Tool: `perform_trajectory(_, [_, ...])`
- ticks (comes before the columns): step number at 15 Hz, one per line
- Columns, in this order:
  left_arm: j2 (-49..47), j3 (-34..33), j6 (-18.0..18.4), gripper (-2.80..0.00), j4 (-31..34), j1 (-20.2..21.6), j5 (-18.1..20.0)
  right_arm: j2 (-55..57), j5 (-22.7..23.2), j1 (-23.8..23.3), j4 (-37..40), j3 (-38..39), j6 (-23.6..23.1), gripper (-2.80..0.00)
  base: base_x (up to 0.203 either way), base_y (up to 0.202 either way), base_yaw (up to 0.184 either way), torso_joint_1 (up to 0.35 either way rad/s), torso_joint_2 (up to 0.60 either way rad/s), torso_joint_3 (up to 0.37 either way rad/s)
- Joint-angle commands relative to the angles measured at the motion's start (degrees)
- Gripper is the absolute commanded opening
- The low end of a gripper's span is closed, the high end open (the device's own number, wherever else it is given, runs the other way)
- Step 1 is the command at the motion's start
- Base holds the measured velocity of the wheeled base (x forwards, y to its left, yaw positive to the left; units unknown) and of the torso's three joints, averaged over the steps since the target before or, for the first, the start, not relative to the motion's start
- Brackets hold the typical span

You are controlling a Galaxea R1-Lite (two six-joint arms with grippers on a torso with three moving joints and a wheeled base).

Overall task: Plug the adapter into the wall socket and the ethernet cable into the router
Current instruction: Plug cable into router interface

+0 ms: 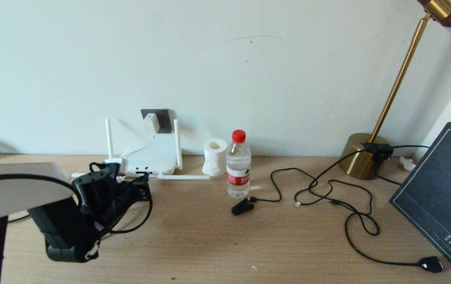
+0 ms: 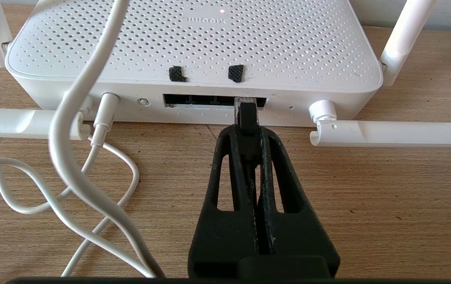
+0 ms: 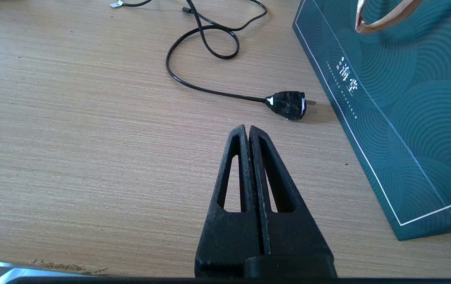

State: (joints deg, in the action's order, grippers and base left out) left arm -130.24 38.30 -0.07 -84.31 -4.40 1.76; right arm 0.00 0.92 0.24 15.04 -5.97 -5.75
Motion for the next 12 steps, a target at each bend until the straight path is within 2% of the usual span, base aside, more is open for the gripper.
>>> perform_trajectory(1, [0.08, -0.68, -0.01, -2.80, -0.33, 0.01, 0.00, 0.09, 0.05, 0.02, 0.07, 0.00, -0.05, -2.80, 0.000, 0.000, 0.000, 0.000, 0.00, 0.000])
perform_trajectory(12, [0.52, -1.19, -0.01, -2.80, -0.50, 0.01, -0.09, 0.09, 0.05, 0.02, 0.07, 0.00, -0.05, -2.80, 0.000, 0.000, 0.000, 0.000, 0.00, 0.000])
